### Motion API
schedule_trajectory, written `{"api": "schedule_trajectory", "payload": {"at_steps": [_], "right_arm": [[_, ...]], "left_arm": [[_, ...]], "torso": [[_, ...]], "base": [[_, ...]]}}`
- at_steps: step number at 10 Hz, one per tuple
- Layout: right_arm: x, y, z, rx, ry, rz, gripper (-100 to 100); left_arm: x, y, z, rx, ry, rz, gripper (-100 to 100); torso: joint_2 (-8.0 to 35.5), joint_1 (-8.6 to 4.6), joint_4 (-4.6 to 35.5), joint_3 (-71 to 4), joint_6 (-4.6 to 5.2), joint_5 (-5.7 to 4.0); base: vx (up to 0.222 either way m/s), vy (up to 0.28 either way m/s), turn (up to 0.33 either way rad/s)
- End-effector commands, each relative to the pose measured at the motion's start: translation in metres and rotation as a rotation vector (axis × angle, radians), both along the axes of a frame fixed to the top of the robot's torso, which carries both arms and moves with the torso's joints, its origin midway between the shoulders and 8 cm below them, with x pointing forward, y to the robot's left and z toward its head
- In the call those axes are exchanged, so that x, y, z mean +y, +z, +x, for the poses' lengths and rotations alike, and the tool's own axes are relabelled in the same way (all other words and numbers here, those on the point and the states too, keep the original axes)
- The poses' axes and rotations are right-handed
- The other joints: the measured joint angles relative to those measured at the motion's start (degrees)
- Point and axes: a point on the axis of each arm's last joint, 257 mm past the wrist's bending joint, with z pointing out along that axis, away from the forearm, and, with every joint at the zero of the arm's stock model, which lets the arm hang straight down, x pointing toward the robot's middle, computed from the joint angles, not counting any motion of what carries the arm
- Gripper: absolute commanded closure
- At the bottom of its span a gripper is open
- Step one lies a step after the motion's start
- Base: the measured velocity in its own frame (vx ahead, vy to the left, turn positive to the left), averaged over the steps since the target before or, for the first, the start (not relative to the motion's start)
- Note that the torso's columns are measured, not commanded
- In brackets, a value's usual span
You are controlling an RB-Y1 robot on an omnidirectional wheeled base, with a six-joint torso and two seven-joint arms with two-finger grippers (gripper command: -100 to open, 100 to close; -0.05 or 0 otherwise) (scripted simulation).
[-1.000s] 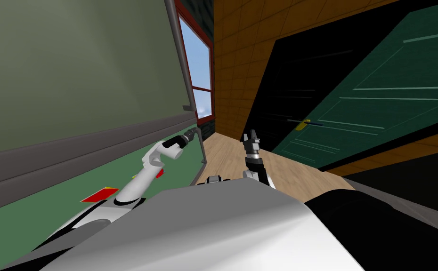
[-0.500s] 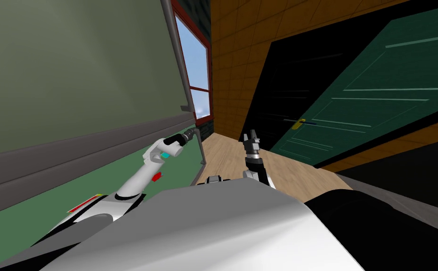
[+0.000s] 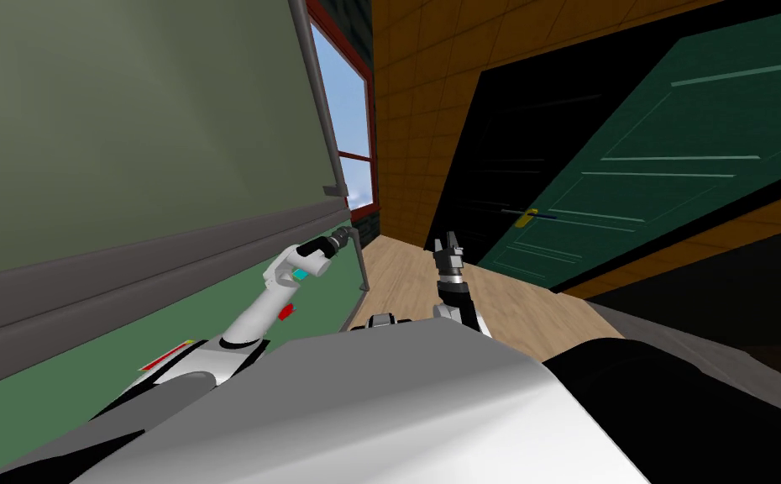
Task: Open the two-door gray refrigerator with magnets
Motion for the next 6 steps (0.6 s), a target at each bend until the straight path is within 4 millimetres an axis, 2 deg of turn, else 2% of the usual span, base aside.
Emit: {"api": "schedule_trajectory", "payload": {"at_steps": [1, 2, 3, 4, 5, 6], "right_arm": [[0.0, 0.0, 0.0, 0.0, 0.0, 0.0, 0], [0.0, 0.0, 0.0, 0.0, 0.0, 0.0, 0], [0.0, 0.0, 0.0, 0.0, 0.0, 0.0, 0], [0.0, 0.0, 0.0, 0.0, 0.0, 0.0, 0], [0.0, 0.0, 0.0, 0.0, 0.0, 0.0, 0], [0.0, 0.0, 0.0, 0.0, 0.0, 0.0, 0]], "left_arm": [[0.006, -0.009, 0.015, 0.022, 0.025, 0.002, 100], [-0.024, 0.011, 0.022, -0.029, -0.013, -0.038, 100], [-0.024, 0.014, 0.028, -0.031, -0.01, -0.038, 100], [-0.02, 0.01, 0.035, -0.019, 0.003, -0.032, 100], [-0.011, -0.004, 0.04, 0.01, 0.023, -0.026, 100], [-0.008, -0.009, 0.042, 0.02, 0.031, -0.024, 100]], "torso": [[-0.1, -0.04, 0.1, -0.1, -0.33, -0.05], [-0.3, 0.05, 0.0, -0.2, -0.41, 0.0], [0.0, 0.08, 0.0, 0.0, 0.02, 0.02], [0.2, -0.12, 0.2, 0.1, 0.11, -0.08], [0.0, -0.16, 0.2, 0.0, -0.2, -0.1], [-0.2, -0.03, 0.0, -0.1, -0.32, -0.04]], "base": [[-0.013, 0.003, 0.026], [-0.148, 0.053, -0.055], [-0.207, 0.077, -0.126], [-0.1, 0.043, -0.078], [-0.007, 0.011, -0.001], [0.022, -0.009, 0.021]]}}
